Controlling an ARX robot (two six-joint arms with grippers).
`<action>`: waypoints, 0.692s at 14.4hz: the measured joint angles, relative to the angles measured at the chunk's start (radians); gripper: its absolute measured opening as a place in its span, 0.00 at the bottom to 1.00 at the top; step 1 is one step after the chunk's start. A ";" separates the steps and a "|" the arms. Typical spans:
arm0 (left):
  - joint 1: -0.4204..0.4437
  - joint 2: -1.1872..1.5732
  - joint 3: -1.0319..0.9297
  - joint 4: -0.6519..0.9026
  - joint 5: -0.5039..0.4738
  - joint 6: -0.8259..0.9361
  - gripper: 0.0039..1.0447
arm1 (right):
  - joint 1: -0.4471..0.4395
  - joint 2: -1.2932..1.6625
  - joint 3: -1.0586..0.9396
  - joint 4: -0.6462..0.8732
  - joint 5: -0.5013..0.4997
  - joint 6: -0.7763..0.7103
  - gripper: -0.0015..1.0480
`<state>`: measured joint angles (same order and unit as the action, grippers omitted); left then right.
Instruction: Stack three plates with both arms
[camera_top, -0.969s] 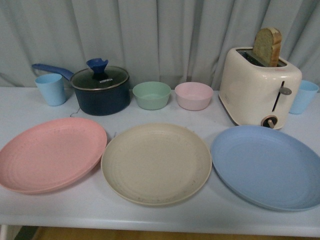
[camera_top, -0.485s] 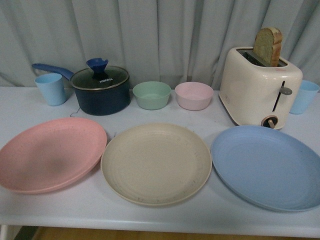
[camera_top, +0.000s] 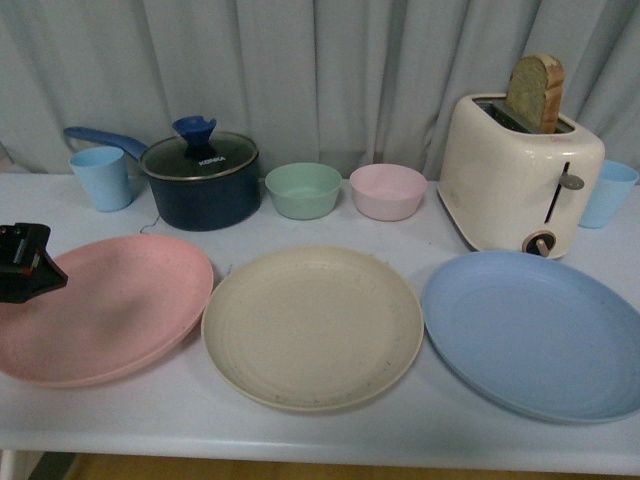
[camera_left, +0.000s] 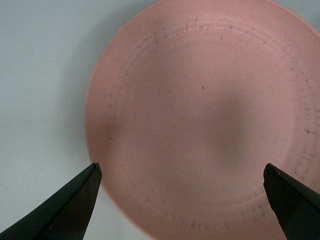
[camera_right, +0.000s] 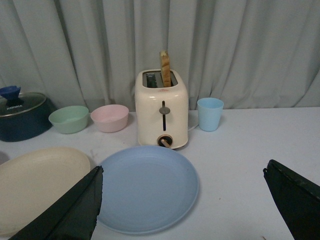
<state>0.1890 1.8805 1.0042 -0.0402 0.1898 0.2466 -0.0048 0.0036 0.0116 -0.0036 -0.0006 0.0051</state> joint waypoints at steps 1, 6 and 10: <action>0.008 0.035 0.033 -0.013 0.022 0.005 0.94 | 0.000 0.000 0.000 0.000 0.000 0.000 0.94; 0.050 0.203 0.217 -0.071 0.059 0.029 0.94 | 0.000 0.000 0.000 0.000 0.000 0.000 0.94; 0.104 0.341 0.340 -0.096 0.057 0.070 0.94 | 0.000 0.000 0.000 0.000 0.000 0.000 0.94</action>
<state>0.2928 2.2211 1.3445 -0.1364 0.2466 0.3164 -0.0048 0.0036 0.0116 -0.0032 -0.0010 0.0051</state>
